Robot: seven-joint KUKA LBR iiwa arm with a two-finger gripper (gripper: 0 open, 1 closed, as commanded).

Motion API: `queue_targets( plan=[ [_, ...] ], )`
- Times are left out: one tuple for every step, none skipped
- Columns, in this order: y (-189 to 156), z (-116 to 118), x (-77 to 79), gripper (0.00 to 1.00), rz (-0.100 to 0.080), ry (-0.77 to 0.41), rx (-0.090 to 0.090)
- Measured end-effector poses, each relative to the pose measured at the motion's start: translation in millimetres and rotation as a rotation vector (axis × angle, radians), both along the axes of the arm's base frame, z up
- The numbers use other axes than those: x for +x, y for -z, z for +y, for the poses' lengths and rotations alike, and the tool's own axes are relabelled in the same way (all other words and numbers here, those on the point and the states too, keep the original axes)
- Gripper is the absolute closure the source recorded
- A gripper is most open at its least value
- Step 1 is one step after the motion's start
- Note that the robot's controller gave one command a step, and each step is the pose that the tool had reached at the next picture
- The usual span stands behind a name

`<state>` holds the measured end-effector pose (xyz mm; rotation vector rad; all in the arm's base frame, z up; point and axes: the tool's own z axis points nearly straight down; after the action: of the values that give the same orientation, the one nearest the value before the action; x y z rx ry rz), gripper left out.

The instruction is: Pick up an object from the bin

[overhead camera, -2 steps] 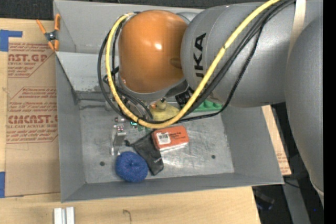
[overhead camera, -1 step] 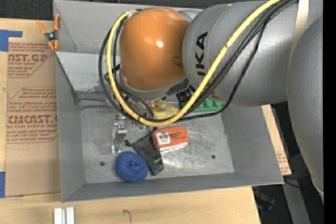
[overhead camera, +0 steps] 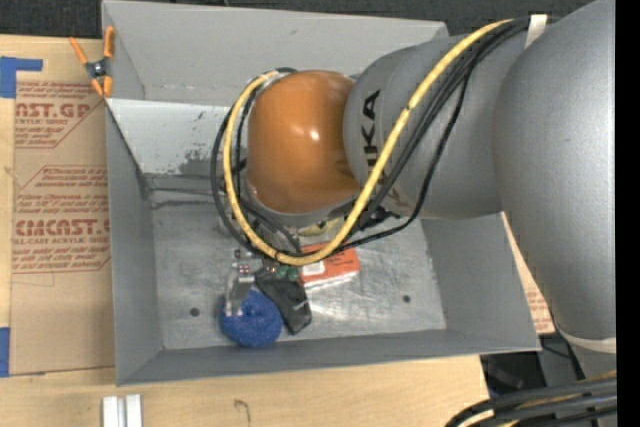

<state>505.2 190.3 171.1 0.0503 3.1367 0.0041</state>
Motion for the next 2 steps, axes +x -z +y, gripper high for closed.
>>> queue_targets(
  plan=[
    [17.2, -31.9, -17.4, 0.0, 0.006, -0.235, -0.003],
    [44.4, -38.0, -20.6, 0.0, 0.004, -0.152, -0.002]
  ],
)
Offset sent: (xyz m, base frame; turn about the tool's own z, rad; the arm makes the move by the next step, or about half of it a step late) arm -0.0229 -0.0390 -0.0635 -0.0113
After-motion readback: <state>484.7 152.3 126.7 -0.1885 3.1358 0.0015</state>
